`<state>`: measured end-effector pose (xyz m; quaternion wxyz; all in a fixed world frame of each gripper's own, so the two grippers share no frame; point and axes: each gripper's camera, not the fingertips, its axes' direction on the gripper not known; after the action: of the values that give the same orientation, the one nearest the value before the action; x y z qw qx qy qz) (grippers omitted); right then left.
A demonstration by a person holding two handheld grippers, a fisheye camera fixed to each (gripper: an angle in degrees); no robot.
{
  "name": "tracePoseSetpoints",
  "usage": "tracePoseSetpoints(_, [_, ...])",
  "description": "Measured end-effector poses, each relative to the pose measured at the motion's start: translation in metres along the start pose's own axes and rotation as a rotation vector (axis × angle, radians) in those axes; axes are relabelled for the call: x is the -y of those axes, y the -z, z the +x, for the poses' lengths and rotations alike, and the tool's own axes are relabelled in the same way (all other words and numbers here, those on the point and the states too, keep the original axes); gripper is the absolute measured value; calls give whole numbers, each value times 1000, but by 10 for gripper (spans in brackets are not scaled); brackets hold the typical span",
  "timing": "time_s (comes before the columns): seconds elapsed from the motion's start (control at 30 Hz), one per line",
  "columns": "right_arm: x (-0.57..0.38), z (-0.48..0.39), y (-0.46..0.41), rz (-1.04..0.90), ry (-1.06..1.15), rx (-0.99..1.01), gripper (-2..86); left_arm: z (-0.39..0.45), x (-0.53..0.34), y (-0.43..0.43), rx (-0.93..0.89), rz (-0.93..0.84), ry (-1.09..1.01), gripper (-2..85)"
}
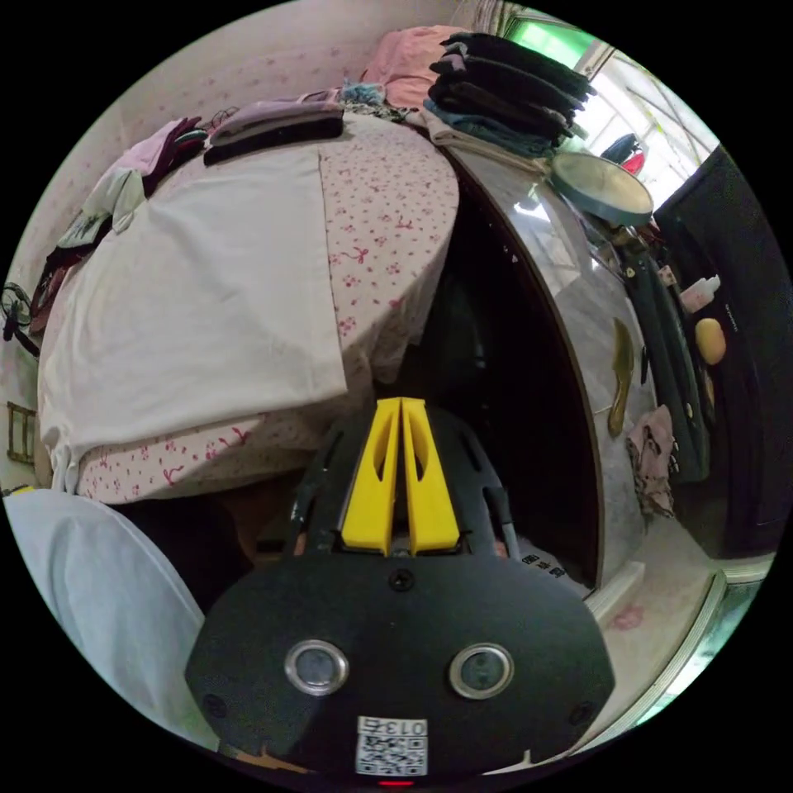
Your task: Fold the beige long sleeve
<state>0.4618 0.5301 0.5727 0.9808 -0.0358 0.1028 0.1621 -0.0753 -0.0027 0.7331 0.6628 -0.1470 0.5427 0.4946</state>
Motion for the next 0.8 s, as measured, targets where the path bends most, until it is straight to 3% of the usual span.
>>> tracePoseSetpoints(0.17, [49, -27, 5, 103, 80, 89, 0, -45, 50, 28, 213, 193, 219, 72])
tracePoseSetpoints(0.3, [99, -82, -3, 121, 213, 144, 0, -59, 97, 14, 207, 222, 277, 102])
tracePoseSetpoints(0.43, [131, -111, -16, 105, 250, 154, -1, -68, 124, -1, 239, 201, 348, 37])
tracePoseSetpoints(0.63, [162, -114, -44, 28, 238, 120, 0, -53, 113, 4, 310, 177, 264, 11])
tracePoseSetpoints(0.8, [181, -98, -49, 25, 238, 213, 1, -73, 74, -11, 151, 268, 346, 8])
